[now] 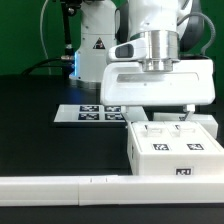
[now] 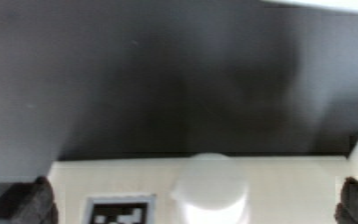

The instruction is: Assemble cabinet

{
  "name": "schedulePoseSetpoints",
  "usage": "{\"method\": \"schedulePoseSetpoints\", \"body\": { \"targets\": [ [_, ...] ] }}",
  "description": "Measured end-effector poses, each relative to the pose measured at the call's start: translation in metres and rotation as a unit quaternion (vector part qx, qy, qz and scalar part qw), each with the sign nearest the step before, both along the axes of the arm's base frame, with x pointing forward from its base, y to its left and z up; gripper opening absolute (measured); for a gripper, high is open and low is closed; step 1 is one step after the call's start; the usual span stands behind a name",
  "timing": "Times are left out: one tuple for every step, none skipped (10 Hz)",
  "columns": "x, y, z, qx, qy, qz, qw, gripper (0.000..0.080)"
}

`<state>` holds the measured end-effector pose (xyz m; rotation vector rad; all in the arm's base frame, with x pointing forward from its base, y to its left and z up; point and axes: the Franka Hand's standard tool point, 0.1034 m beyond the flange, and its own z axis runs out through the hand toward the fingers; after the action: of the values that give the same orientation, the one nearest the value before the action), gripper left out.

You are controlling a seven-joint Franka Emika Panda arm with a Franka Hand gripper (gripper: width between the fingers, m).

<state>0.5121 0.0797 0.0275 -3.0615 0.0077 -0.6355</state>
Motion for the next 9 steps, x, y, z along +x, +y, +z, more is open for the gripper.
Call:
{"method": "schedulePoseSetpoints", "body": {
  "targets": [
    [0.0037, 0.0035, -0.0021, 0.001, -0.001, 0.002, 1.000, 0.0796],
    [0.0061, 0.0067, -0.0046, 0.002, -0.002, 0.003, 1.000, 0.0796],
    [0.0069, 0.0066, -0.0067, 0.002, -0.003, 0.004, 1.000, 0.0796],
    [0.0064, 0.0051, -0.0078, 0.002, -0.003, -0.002, 1.000, 0.0796],
    [0.0062, 0.0050, -0.0079, 0.002, -0.002, -0.004, 1.000, 0.0796],
    [0.0061, 0.0048, -0.0081, 0.001, -0.002, 0.000, 1.000, 0.0796],
    [0.0061, 0.0046, -0.0081, -0.001, -0.002, 0.002, 1.000, 0.0662],
    [0.0061, 0.0040, -0.0081, -0.001, -0.002, 0.002, 1.000, 0.0662],
    [0.0062, 0.0033, -0.0081, -0.002, -0.002, 0.003, 1.000, 0.0522]
  ]
}}
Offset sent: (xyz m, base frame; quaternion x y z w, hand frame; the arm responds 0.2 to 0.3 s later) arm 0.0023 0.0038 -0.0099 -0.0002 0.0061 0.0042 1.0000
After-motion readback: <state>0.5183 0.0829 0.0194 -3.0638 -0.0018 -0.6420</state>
